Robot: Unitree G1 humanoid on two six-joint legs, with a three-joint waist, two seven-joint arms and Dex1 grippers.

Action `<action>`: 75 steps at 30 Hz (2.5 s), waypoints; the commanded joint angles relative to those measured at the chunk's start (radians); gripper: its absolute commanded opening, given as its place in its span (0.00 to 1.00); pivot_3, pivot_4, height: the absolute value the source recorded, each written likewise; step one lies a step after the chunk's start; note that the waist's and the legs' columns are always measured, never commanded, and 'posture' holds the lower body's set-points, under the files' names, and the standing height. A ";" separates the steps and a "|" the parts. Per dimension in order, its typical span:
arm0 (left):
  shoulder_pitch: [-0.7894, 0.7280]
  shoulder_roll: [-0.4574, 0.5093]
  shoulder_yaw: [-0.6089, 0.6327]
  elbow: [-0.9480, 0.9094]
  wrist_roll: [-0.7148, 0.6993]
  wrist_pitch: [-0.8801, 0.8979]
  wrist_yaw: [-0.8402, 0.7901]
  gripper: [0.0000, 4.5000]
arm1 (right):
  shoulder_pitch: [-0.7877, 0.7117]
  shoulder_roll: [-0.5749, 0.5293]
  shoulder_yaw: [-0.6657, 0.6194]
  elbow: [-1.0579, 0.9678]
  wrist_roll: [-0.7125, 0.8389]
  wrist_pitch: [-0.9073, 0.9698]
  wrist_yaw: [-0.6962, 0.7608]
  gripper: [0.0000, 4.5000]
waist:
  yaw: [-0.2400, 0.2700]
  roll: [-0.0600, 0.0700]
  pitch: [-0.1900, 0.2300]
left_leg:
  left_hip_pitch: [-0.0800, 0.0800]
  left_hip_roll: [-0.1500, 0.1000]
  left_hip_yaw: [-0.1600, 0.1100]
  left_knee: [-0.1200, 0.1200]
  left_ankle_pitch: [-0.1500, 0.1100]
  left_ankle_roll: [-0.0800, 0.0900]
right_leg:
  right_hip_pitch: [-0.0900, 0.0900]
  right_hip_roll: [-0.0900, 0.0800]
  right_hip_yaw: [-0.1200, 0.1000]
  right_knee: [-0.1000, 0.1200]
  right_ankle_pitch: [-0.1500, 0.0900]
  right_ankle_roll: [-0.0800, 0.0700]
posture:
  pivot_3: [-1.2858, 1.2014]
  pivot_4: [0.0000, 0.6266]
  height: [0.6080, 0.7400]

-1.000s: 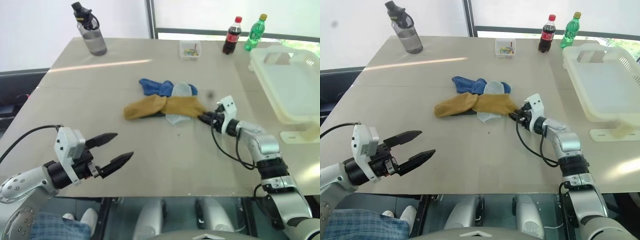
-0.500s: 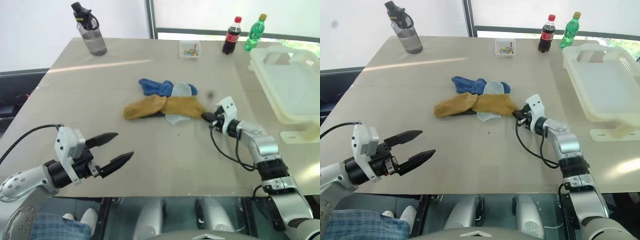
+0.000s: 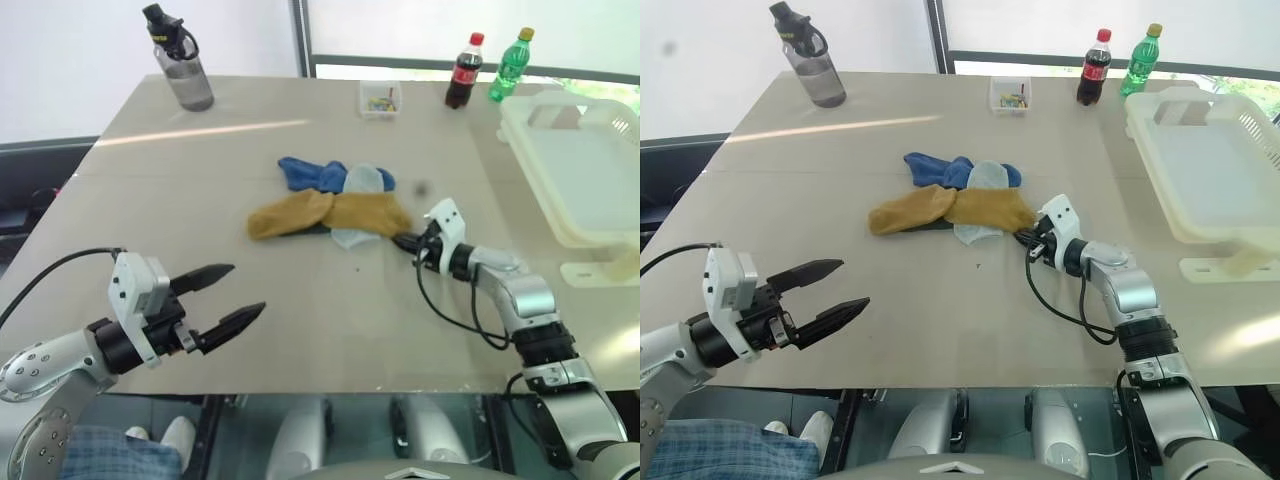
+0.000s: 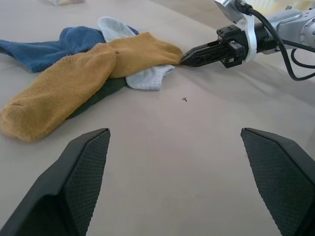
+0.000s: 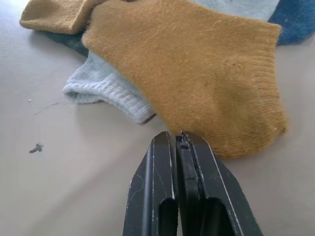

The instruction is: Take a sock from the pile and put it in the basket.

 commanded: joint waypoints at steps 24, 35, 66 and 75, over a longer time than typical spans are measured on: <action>-0.017 0.003 -0.023 0.007 0.018 -0.023 -0.001 1.00 | -0.093 -0.057 0.029 -0.115 -0.053 0.315 -0.069 0.05 | -0.001 0.000 0.000 | 0.000 0.000 0.000 0.000 0.000 0.000 | 0.000 0.000 0.000 0.000 0.000 0.000 | 0.52 0.24 1.00; -0.029 0.006 -0.030 0.008 0.021 -0.020 0.010 1.00 | -0.128 -0.005 0.006 -0.097 -0.061 0.183 -0.113 0.84 | -0.002 0.000 0.000 | -0.001 0.000 0.000 -0.001 0.000 0.000 | -0.001 0.000 0.000 0.000 0.000 0.000 | 0.52 0.24 1.00; -0.024 0.002 -0.050 -0.004 0.028 -0.021 0.023 1.00 | 0.118 -0.325 0.021 -0.385 0.066 0.312 0.201 0.02 | 0.003 0.000 0.000 | -0.001 -0.001 0.000 -0.004 0.000 0.000 | -0.001 -0.002 0.000 -0.002 0.000 0.000 | 0.52 0.24 1.00; -0.045 0.008 -0.071 0.013 0.031 -0.022 0.017 1.00 | 0.254 -0.544 0.045 -0.476 0.086 0.285 0.351 0.02 | 0.005 -0.001 -0.001 | 0.000 0.000 0.000 -0.004 0.000 0.000 | -0.001 -0.001 0.000 -0.002 -0.001 0.000 | 0.52 0.24 1.00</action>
